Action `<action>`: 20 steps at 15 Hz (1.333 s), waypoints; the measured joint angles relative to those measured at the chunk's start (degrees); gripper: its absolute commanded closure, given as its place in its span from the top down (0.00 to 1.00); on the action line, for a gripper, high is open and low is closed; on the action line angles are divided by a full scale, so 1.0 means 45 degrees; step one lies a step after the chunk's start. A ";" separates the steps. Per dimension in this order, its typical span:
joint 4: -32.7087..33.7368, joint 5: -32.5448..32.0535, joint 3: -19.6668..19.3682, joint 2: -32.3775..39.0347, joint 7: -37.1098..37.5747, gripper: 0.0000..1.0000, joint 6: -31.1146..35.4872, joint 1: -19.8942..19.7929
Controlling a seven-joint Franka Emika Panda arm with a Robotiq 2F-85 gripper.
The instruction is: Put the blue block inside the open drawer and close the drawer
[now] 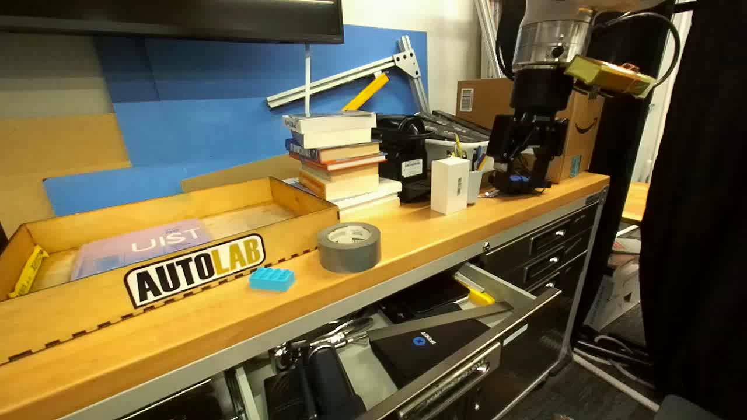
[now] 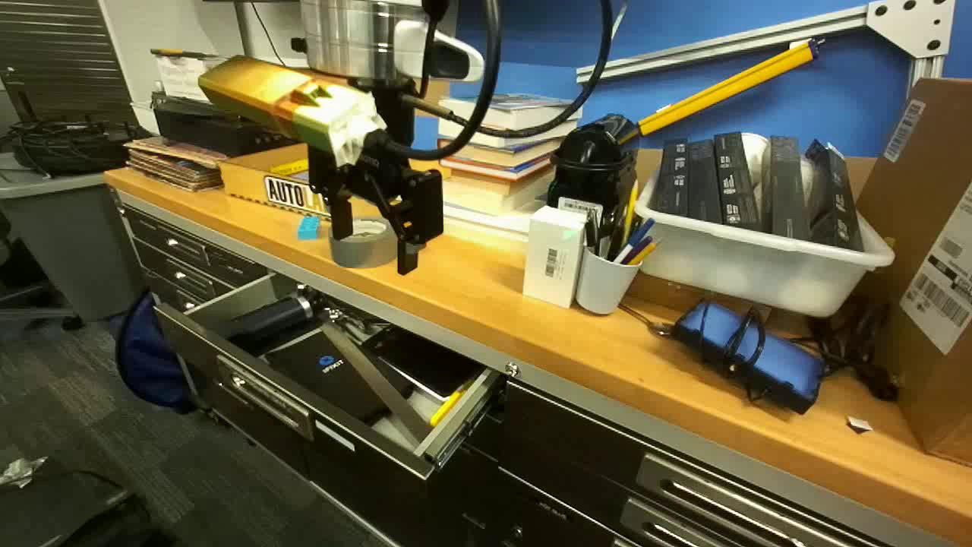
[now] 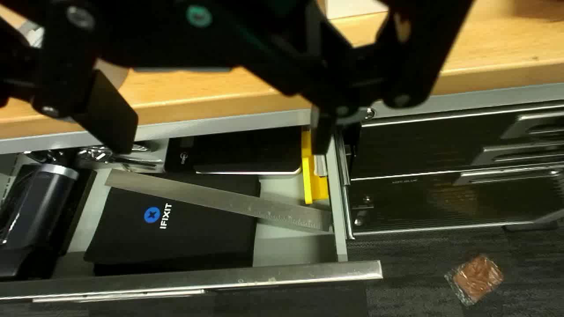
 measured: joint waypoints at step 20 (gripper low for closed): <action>0.3401 -0.2214 0.5180 0.4178 0.3621 1.00 -0.0040 0.2343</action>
